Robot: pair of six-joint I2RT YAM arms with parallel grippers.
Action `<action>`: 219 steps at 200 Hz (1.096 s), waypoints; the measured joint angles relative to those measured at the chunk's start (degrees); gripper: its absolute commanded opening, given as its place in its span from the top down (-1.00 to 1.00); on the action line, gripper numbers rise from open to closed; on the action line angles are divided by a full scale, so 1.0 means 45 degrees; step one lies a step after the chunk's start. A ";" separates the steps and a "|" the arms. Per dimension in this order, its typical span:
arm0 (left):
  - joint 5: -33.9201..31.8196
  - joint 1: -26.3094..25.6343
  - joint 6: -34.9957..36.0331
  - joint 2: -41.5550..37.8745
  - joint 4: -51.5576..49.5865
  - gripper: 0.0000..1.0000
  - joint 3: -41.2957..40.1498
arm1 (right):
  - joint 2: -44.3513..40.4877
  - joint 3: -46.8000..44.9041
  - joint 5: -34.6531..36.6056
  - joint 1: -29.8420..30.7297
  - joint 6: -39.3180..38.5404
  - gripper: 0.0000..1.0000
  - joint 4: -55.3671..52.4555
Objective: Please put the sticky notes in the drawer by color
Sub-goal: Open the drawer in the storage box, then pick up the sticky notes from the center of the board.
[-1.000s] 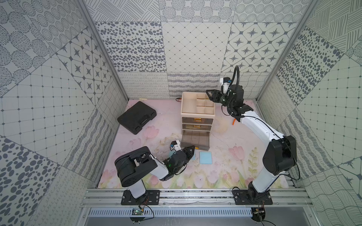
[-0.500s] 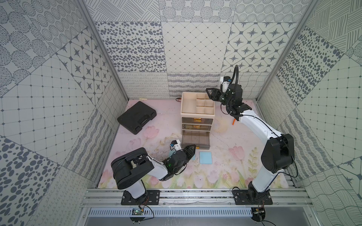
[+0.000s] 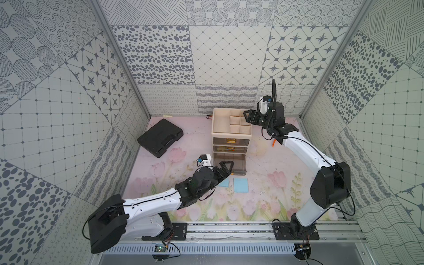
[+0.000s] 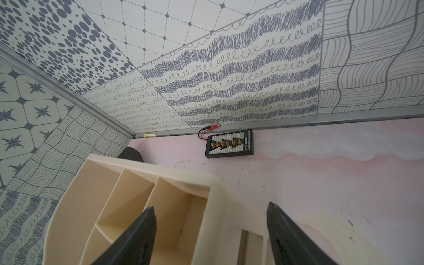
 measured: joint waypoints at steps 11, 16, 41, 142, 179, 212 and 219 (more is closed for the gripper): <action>0.0087 0.0034 0.0253 -0.0238 -0.1729 -1.00 0.0549 | -0.0665 -0.0583 0.0204 0.0000 0.0000 -0.64 0.0015; 0.0102 0.0044 0.0374 -0.0228 -0.2409 -1.00 0.0806 | -0.0986 -0.0869 0.0291 0.0000 0.0019 -0.65 -0.0005; 0.0015 -0.0024 0.1234 0.0675 -0.6013 -1.00 0.2531 | -0.2467 -0.2191 0.0568 0.0000 0.0165 -0.72 0.0049; -0.1685 -0.0539 0.4206 0.5707 -1.1837 -1.00 0.4877 | -0.4318 -0.4294 0.0971 0.0097 0.0185 -0.85 -0.0486; -0.2025 -0.0583 0.5051 0.5683 -1.1832 -1.00 0.4643 | -0.4337 -0.4459 0.0971 0.0097 0.0170 -0.86 -0.0515; -0.2186 -0.0714 0.5634 0.5629 -1.1701 -0.95 0.4702 | -0.4333 -0.4682 0.0971 0.0097 0.0189 -0.86 -0.0534; -0.2186 -0.0733 0.5731 0.5654 -1.1667 -0.94 0.4755 | -0.4333 -0.4692 0.0971 0.0097 0.0204 -0.86 -0.0534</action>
